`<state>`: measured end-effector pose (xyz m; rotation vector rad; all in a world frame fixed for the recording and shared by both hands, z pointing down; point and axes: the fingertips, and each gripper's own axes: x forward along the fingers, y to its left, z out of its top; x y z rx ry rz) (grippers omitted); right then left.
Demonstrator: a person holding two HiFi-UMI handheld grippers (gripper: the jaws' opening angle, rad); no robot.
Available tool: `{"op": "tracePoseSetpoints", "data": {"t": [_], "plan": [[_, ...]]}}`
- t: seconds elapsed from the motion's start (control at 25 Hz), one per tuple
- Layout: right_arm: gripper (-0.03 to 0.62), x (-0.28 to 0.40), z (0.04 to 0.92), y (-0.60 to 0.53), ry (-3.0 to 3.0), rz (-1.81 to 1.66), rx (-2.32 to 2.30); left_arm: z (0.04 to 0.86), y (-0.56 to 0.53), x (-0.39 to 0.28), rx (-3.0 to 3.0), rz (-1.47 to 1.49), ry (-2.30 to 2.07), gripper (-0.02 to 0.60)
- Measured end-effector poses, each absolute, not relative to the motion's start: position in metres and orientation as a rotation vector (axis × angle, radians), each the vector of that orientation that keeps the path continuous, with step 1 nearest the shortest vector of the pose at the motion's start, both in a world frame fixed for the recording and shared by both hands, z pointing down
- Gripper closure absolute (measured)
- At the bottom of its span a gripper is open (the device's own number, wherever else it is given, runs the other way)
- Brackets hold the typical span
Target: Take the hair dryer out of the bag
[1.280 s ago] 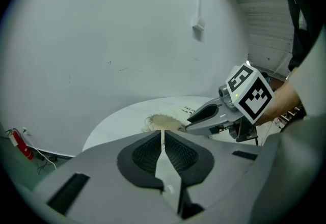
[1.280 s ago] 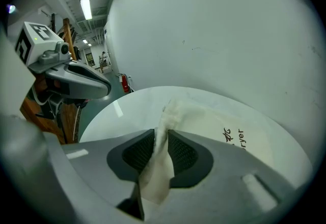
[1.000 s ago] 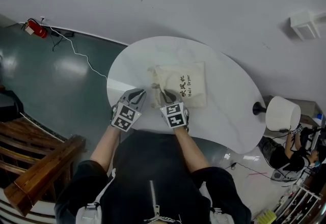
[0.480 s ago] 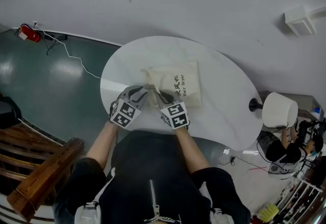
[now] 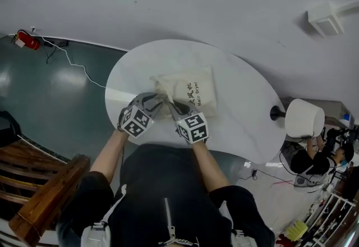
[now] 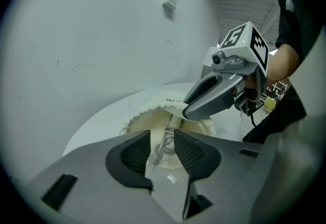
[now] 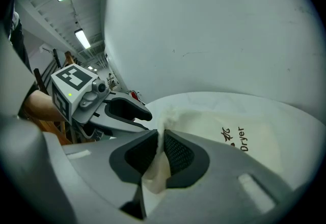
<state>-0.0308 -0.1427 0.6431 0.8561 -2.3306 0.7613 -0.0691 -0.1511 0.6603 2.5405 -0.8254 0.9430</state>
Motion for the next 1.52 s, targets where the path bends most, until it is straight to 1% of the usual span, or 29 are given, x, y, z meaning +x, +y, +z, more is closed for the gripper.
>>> {"op": "tracePoseSetpoints", "data": {"t": [0.56,0.88,1.52], "plan": [[0.554,-0.017,0.632,-0.146,-2.379,0.818,0.848,0.683,-0.155,-0.042,2.570,1.073,-0.641,0.442],[0.554,-0.011,0.628,-0.148,-2.399,0.895,0.874,0.697,-0.157,-0.030,2.552,1.130,-0.525,0.413],[0.554,-0.006,0.626,-0.146,-2.413,0.976,0.912,0.724,-0.158,-0.004,2.566,1.293,-0.385,0.383]]}}
